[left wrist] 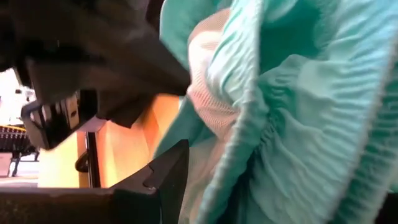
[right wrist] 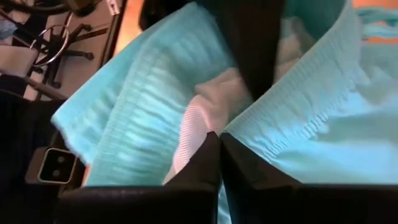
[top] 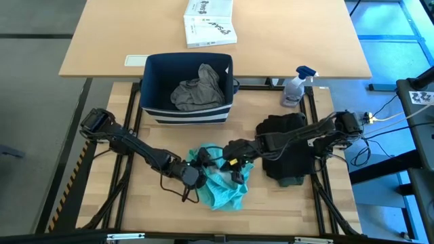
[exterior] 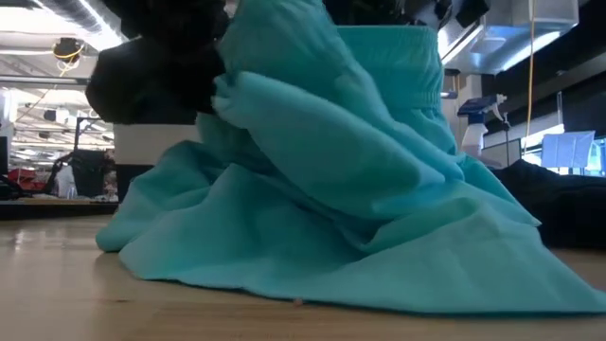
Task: Fold Laundry from Bin
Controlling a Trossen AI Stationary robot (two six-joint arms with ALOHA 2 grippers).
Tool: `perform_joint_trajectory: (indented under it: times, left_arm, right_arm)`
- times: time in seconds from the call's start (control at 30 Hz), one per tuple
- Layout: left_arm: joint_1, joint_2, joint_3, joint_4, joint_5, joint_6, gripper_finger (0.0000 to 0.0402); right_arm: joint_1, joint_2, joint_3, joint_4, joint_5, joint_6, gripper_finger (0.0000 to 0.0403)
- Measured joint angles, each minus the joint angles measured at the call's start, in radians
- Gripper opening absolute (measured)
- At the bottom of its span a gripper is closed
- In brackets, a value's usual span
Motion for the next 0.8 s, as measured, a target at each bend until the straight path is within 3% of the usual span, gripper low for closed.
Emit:
perform_joint_trajectory:
  times: [0.33, 0.67, 0.8]
  left_arm:
    - [-0.004, -0.032, 0.016, -0.088, -0.009, -0.078, 0.0177]
    - [-0.011, -0.178, 0.016, -0.302, -0.008, -0.264, 0.0177]
    - [-0.021, -0.212, 0.017, -0.308, 0.030, -0.300, 0.0177]
  right_arm:
    - [0.041, 0.000, 0.000, 0.004, 0.056, -0.007, 0.0003]
    - [0.040, 0.000, 0.000, 0.038, 0.058, -0.031, 0.0003]
    - [0.040, 0.000, 0.000, 0.051, 0.053, -0.039, 0.0004]
